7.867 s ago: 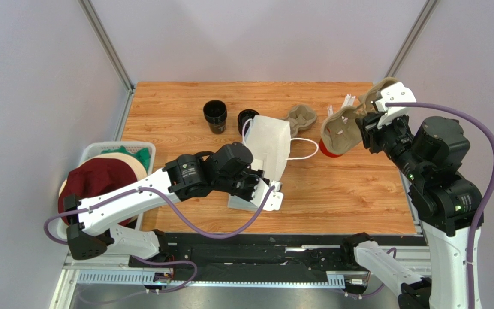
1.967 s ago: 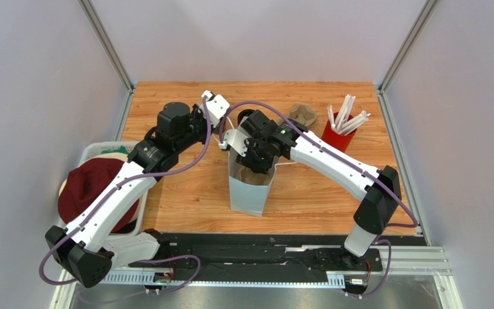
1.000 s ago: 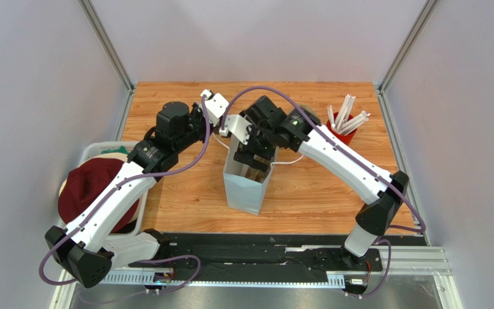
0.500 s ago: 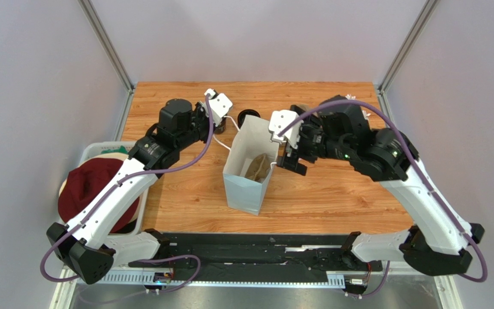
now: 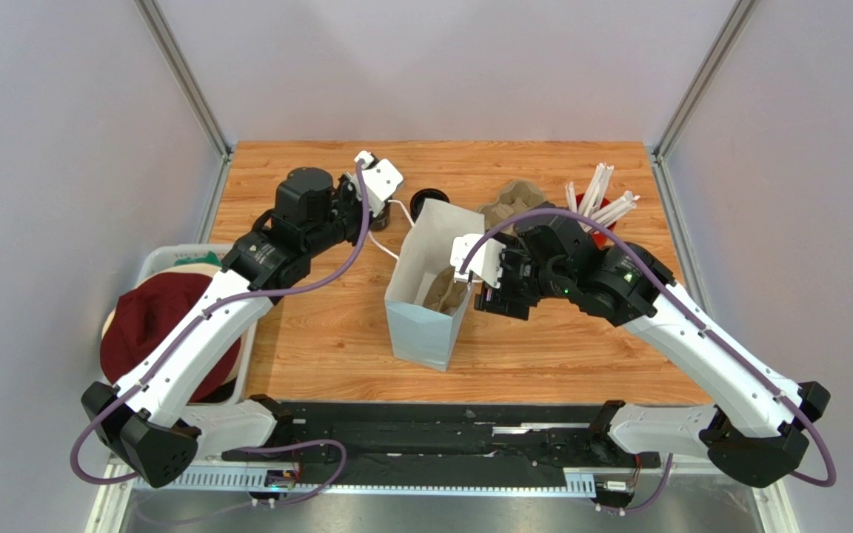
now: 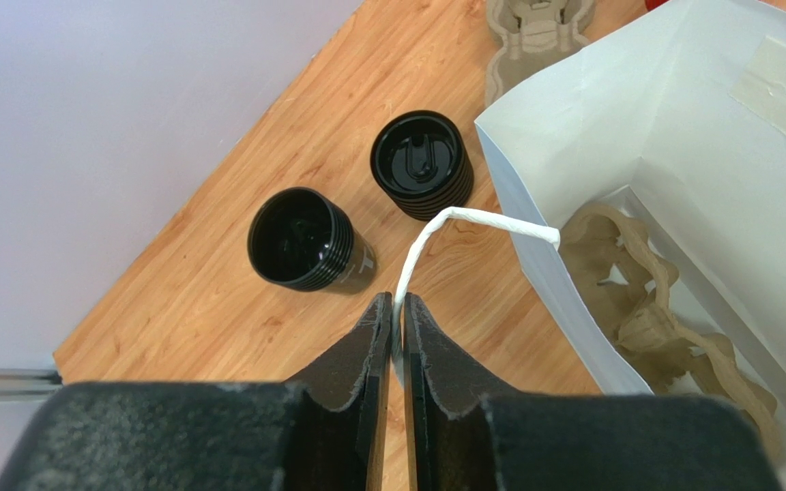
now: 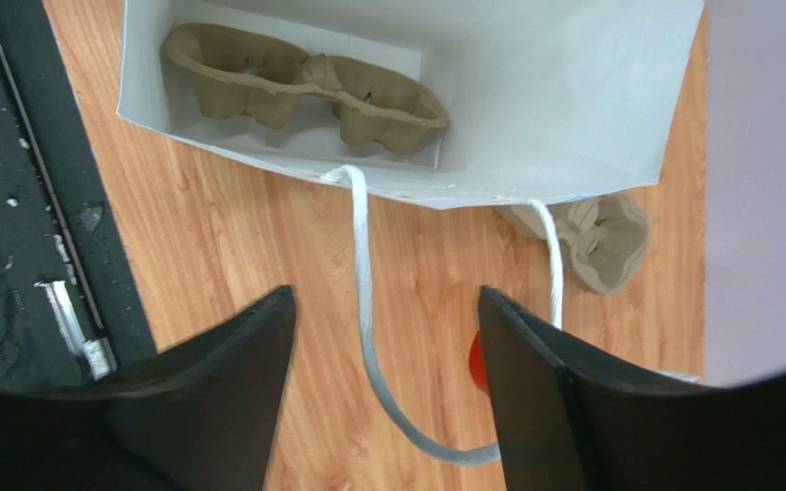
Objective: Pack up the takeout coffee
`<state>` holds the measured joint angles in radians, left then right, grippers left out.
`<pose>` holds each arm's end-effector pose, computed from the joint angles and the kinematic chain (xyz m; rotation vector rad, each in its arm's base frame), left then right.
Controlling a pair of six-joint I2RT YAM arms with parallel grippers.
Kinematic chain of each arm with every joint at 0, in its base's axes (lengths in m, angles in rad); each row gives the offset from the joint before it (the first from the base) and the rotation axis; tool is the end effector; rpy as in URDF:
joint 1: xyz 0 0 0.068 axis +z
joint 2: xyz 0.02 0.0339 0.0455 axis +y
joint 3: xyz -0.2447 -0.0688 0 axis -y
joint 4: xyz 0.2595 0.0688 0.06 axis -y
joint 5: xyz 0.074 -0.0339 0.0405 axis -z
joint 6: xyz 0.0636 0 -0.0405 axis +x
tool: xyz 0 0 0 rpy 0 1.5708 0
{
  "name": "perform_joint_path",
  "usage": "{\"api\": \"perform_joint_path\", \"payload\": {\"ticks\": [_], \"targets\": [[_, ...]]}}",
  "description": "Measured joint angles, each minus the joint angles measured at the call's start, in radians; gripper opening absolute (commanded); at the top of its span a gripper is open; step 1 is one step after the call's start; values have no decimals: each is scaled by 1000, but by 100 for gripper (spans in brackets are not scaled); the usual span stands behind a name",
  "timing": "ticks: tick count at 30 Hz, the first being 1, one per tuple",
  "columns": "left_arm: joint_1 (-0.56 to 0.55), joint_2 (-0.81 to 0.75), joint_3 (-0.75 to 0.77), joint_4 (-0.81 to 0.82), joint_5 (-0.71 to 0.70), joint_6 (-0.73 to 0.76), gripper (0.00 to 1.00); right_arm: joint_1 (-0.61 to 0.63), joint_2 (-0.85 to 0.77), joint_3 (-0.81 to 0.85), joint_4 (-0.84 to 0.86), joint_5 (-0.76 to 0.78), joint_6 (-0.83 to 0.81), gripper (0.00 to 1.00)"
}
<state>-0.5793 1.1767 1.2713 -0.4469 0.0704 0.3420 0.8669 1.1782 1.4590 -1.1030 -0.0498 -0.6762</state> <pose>0.2551 -0.1722 0.3763 0.8996 1.7061 -0.2267 0.1611 0.1947 0.3684 -1.6880 1.7018 0.1491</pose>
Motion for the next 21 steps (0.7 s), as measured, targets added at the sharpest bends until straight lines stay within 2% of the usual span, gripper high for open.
{"api": "perform_joint_path", "payload": {"ticks": [2,3,4,13,18,21], "targets": [[0,0,5,-2,0,0,16,0,-1,-3,21,11,-8,24],[0,1,8,-2,0,0,16,0,-2,-4,27,13,-13,8],[0,2,13,-5,0,0,14,0,-4,-5,34,16,-8,0],[0,58,144,-48,0,2,3,0,-42,51,48,16,-3,0],[0,67,213,-60,3,1,3,0,-54,153,68,16,9,0],[0,67,241,-60,8,0,4,0,-74,160,85,17,14,0]]}}
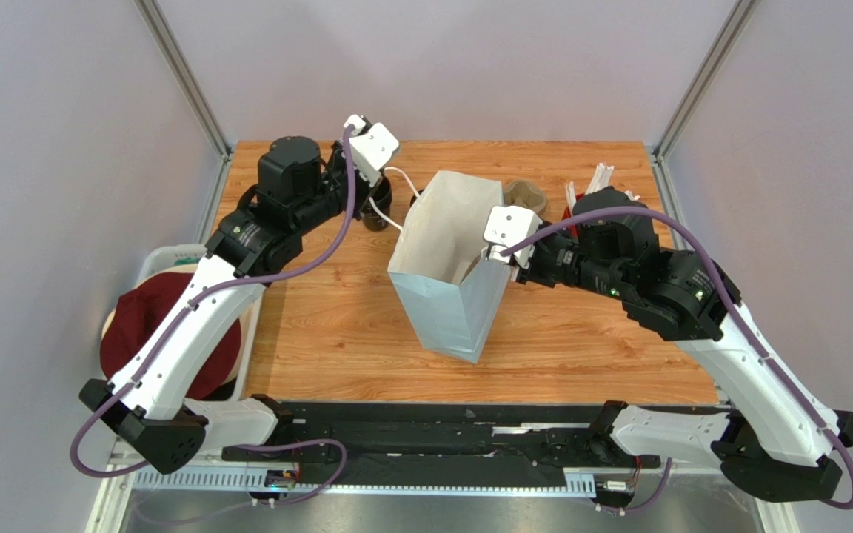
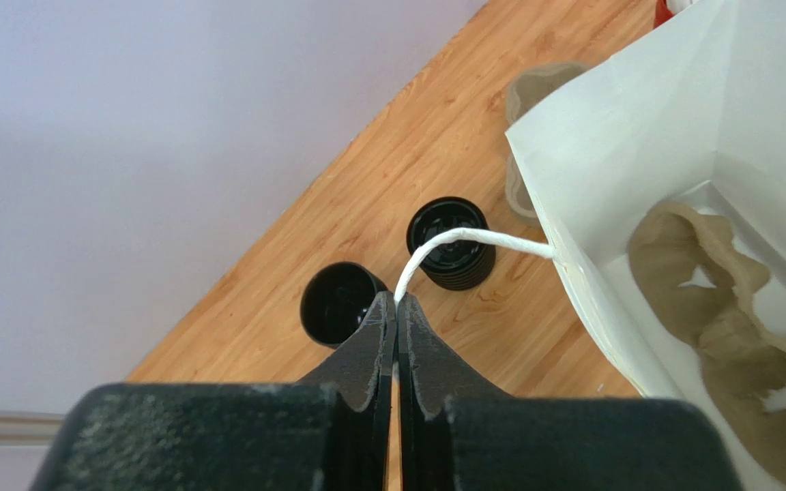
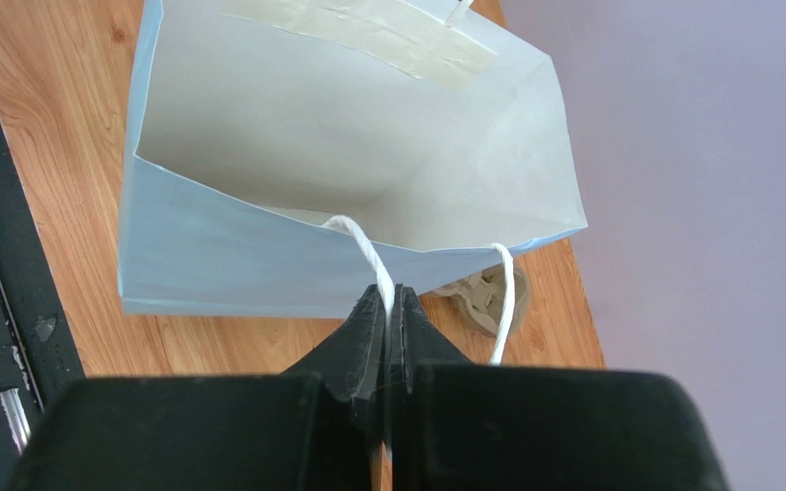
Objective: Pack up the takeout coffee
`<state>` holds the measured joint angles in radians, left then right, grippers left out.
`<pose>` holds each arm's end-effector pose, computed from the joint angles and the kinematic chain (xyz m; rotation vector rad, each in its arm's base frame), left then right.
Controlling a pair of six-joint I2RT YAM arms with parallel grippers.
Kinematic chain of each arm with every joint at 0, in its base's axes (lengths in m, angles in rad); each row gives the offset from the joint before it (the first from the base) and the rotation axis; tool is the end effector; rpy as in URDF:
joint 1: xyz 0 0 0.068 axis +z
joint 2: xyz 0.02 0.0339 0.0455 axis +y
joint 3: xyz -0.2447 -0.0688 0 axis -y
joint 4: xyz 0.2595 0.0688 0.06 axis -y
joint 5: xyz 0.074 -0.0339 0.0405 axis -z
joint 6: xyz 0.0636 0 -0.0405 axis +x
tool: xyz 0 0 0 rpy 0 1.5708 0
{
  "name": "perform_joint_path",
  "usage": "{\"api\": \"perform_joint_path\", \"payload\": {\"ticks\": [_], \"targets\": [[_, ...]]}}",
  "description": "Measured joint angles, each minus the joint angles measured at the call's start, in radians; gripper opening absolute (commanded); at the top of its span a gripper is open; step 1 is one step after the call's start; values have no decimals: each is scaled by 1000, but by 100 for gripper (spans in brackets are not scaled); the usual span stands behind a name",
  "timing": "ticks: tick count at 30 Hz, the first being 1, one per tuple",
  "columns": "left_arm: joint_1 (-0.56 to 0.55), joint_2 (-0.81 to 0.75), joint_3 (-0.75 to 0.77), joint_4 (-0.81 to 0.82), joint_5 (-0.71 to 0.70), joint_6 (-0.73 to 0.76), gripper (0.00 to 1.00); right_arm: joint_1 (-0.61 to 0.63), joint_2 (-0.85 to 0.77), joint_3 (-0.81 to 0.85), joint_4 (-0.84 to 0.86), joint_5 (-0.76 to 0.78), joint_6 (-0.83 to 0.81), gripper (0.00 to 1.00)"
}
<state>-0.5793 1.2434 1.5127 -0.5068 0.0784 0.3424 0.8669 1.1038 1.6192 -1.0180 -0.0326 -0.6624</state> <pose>0.2559 -0.1733 0.4398 0.8564 1.5991 -0.2392 0.1451 0.1741 0.4458 -1.4522 1.4849 0.1591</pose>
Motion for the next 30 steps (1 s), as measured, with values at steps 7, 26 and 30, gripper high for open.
{"api": "perform_joint_path", "payload": {"ticks": [7,26,30], "targets": [[0,1,-74,8,18,-2,5,-1,-40,-225,45,0,3,0],[-2,34,53,-33,123,-1,6,-4,-168,-465,34,-57,4,0],[-9,34,39,-44,183,2,6,-4,-200,-572,14,-87,11,0]]}}
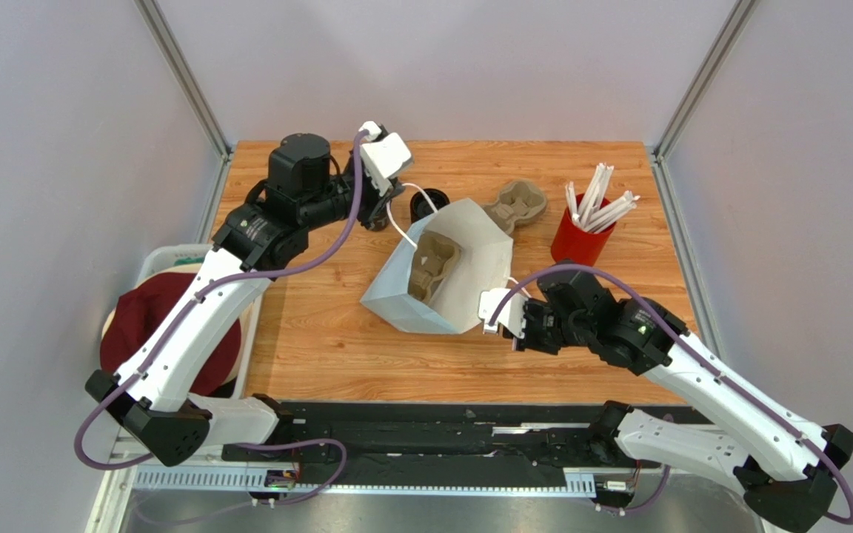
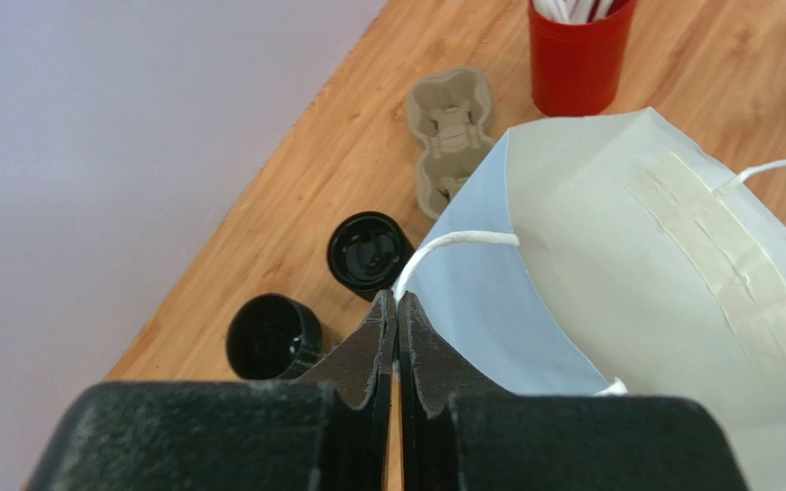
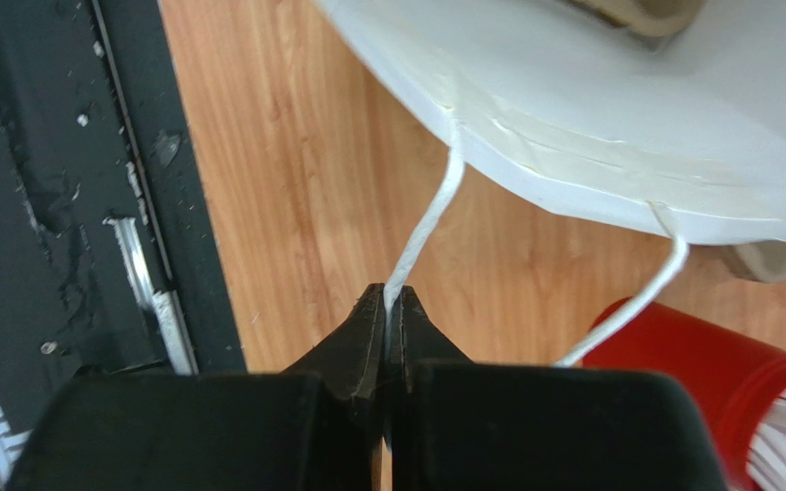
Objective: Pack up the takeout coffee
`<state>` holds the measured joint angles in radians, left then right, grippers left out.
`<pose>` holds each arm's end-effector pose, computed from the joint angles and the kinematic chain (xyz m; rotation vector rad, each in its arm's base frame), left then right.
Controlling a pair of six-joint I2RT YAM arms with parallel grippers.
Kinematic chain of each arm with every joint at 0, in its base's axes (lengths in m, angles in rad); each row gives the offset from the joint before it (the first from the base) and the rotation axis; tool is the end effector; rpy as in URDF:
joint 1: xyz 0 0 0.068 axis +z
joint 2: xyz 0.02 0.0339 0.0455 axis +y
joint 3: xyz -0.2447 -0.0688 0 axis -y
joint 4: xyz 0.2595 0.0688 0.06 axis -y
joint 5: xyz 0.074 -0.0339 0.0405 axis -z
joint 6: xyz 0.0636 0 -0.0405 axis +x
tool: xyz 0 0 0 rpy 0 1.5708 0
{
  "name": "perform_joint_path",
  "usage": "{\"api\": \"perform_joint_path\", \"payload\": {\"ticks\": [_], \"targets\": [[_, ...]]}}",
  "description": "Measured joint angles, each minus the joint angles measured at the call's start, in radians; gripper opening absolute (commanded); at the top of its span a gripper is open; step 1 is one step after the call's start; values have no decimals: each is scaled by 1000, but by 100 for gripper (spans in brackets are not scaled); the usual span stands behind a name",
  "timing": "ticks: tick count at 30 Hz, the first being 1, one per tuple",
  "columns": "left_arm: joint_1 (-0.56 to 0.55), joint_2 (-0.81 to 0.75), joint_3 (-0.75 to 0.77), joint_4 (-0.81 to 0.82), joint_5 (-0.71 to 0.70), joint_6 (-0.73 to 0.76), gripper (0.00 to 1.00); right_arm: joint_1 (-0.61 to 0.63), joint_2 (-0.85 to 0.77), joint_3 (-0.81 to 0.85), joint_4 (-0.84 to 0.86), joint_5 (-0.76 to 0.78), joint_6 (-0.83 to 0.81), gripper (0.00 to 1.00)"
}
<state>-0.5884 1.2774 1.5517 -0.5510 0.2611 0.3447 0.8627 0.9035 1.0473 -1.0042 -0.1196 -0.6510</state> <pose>0.2513 -0.1874 0.4388 0.9953 1.5686 -0.4107 0.1284 0.1616 0.2983 -1.7126 1.7344 0.2406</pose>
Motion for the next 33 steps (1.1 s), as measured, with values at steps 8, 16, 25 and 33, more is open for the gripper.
{"api": "perform_joint_path", "payload": {"ticks": [8,16,25,33], "targets": [[-61,0,-33,-82,131,53,6,22,-43,-129,-16,-70,26,0],[-119,21,-7,-259,267,177,6,88,-50,-225,23,-88,64,0],[-125,77,87,-427,309,297,1,202,-48,-257,133,-23,146,0],[-126,139,182,-499,166,365,0,235,0,-229,240,11,260,0]]}}
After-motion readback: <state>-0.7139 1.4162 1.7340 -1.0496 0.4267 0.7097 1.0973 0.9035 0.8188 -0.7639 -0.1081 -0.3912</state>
